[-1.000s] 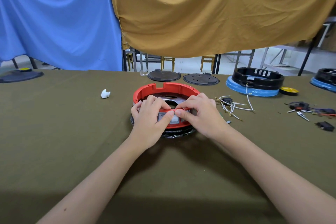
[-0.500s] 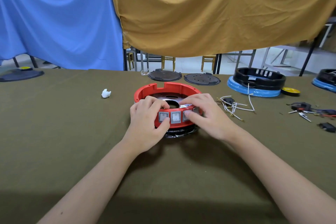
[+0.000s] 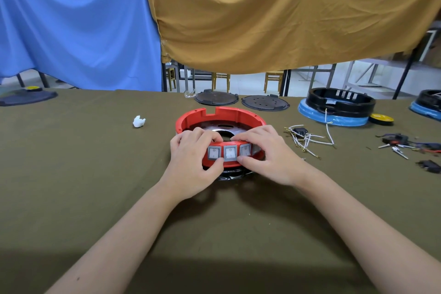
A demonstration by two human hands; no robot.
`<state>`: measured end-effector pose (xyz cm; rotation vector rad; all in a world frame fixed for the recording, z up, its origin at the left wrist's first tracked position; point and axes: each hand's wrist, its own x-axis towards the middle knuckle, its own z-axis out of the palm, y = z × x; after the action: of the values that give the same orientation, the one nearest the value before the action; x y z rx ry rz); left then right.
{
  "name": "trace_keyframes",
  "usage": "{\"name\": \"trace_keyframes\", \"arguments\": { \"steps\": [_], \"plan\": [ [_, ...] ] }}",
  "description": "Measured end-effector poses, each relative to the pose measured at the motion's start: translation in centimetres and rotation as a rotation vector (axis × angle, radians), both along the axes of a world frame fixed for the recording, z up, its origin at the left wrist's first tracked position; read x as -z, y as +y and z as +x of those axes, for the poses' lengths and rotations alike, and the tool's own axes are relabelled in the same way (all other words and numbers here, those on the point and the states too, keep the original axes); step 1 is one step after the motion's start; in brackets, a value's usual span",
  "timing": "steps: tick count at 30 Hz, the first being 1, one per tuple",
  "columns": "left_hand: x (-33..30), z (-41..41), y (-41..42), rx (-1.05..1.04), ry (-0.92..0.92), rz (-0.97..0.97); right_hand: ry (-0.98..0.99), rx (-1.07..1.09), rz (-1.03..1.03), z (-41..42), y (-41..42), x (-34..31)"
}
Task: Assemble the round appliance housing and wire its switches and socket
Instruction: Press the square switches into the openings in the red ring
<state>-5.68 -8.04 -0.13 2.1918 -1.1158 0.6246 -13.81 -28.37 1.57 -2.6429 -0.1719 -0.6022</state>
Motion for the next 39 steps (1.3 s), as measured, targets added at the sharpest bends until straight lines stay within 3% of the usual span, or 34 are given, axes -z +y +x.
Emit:
{"name": "trace_keyframes", "arguments": {
  "steps": [14,20,25,39],
  "plan": [
    [0.0,0.0,-0.3,-0.006,0.001,0.001,-0.068,0.041,-0.061,0.0,0.5,0.1],
    [-0.1,0.1,0.1,0.055,0.060,-0.066,-0.087,0.001,0.065,-0.1,0.4,-0.1],
    [-0.1,0.3,0.0,0.055,0.055,-0.047,-0.109,0.040,-0.038,0.1,0.9,0.4],
    [-0.2,0.4,0.1,0.061,0.095,-0.046,-0.116,0.047,-0.033,0.2,1.1,0.5]
  ]
}}
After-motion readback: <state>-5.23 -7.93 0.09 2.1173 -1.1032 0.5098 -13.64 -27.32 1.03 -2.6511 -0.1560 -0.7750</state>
